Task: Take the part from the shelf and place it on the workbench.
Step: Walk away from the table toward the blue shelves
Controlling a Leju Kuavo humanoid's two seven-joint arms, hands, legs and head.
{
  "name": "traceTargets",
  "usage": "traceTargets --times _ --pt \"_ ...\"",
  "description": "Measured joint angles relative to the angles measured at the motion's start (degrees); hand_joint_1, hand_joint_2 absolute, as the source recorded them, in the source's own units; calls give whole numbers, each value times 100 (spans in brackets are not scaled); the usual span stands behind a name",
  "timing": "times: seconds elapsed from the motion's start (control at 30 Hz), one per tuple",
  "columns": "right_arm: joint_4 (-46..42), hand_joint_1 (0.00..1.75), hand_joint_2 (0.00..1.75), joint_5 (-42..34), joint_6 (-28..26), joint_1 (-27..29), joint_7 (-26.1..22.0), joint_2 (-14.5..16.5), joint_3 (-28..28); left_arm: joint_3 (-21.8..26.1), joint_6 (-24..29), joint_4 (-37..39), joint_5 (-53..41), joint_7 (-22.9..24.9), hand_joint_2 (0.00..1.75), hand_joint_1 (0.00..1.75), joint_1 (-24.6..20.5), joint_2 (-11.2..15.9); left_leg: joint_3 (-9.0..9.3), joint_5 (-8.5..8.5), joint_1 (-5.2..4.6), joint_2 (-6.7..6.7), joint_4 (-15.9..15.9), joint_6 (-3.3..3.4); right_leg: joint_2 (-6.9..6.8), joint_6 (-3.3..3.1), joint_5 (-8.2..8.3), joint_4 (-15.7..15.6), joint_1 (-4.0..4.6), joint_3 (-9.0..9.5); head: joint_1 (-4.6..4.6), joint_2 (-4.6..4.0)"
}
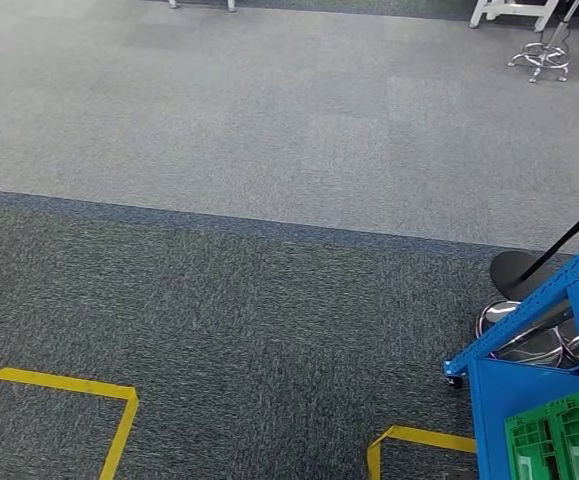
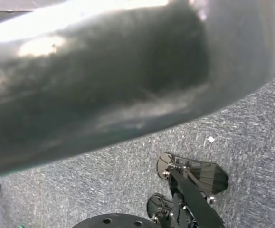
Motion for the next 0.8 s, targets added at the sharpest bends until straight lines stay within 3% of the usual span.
traceTargets --times 0.3,0.67,0.8 --pt "0 0 0 2 0 3 0 0 -10 0 1 0 0 0 0 0 0 0 21 -21 -6 0 5 35 -1 59 0 -28 -6 -13 -2 0" --pt "0 0 0 -5 136 -2 1 0 -21 0 3 -1 -11 -19 0 0 -1 0 22 -20 15 0 3 35 -1 58 -2 -24 11 37 -4 0" --pt "2 0 0 -26 240 0 23 7 -63 0 6 -13 -33 -37 0 0 -6 3 61 -8 -1 11 -51 123 5 131 13 -71 -13 21 -5 0"
